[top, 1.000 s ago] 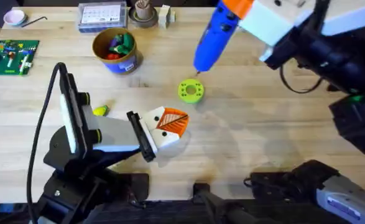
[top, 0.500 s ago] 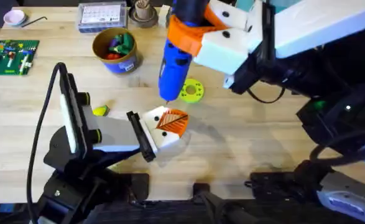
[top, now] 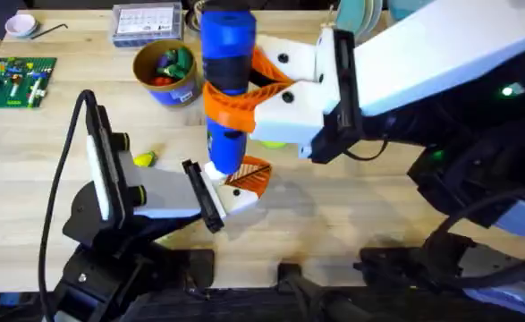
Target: Pick up the gripper from the table and insert it into the empty holder that is missing its gripper. Then pick up a screw, insert it into the mounting hole, and use the screwdriver to tighten it. Finally, clean up the table by picking up the vegetable and placing it into the bucket.
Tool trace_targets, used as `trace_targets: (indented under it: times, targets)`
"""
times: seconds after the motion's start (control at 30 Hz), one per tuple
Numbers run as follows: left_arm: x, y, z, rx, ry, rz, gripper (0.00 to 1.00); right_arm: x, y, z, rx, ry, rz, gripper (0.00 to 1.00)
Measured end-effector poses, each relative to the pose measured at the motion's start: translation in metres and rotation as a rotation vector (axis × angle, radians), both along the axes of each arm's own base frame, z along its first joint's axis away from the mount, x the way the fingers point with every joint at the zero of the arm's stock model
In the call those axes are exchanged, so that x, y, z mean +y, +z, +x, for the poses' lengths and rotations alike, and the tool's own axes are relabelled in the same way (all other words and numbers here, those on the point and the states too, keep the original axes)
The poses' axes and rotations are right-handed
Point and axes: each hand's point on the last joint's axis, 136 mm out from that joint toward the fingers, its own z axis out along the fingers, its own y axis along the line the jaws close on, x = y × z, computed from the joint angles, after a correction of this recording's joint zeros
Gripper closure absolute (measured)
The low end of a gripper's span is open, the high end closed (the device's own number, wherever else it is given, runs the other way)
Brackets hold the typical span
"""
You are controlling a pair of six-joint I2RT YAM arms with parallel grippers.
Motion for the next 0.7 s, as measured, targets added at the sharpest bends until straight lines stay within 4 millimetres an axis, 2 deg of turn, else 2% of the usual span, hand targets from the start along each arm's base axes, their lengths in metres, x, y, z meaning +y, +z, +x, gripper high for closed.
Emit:
trace_targets:
  times: [0.43, 0.7]
  targets:
    - [0.0, -0.0001, 0.0, 0.0, 0.0, 0.0, 0.997, 0.0002, 0.0116, -0.0017, -0.074, -0.005, 0.01, 0.978]
    - [0.0, 0.0, 0.0, 0.0, 0.0, 0.0, 0.997, 0.0093, 0.0042, -0.0076, -0.059, 0.027, -0.008, 0.978]
